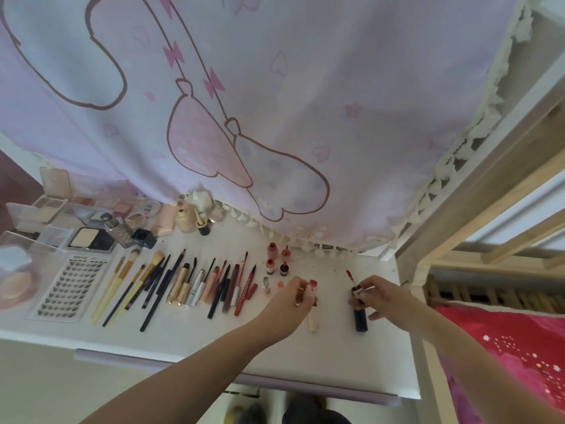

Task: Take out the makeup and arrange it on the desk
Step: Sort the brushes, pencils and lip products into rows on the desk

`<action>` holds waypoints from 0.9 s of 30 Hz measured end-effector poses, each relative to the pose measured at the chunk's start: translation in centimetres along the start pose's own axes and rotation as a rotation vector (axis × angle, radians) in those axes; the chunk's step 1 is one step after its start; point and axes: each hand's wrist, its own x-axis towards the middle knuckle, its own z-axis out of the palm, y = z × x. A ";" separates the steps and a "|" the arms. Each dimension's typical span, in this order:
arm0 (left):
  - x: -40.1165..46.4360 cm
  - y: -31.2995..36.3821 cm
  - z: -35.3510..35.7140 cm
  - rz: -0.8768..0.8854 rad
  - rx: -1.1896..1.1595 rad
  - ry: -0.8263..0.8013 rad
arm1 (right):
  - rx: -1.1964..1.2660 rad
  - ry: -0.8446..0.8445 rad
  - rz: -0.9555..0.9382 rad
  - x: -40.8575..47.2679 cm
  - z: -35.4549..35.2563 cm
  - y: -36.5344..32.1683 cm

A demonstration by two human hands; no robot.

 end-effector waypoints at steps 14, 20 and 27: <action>7.4 -0.9 5.1 -0.050 0.140 0.400 | -0.401 0.271 -0.312 8.9 3.1 2.3; 8.3 -1.5 5.8 -0.066 0.194 0.423 | -0.482 0.269 -0.350 10.8 3.2 3.6; 8.5 -1.6 5.8 -0.090 0.184 0.413 | -0.491 0.274 -0.346 10.8 3.3 3.6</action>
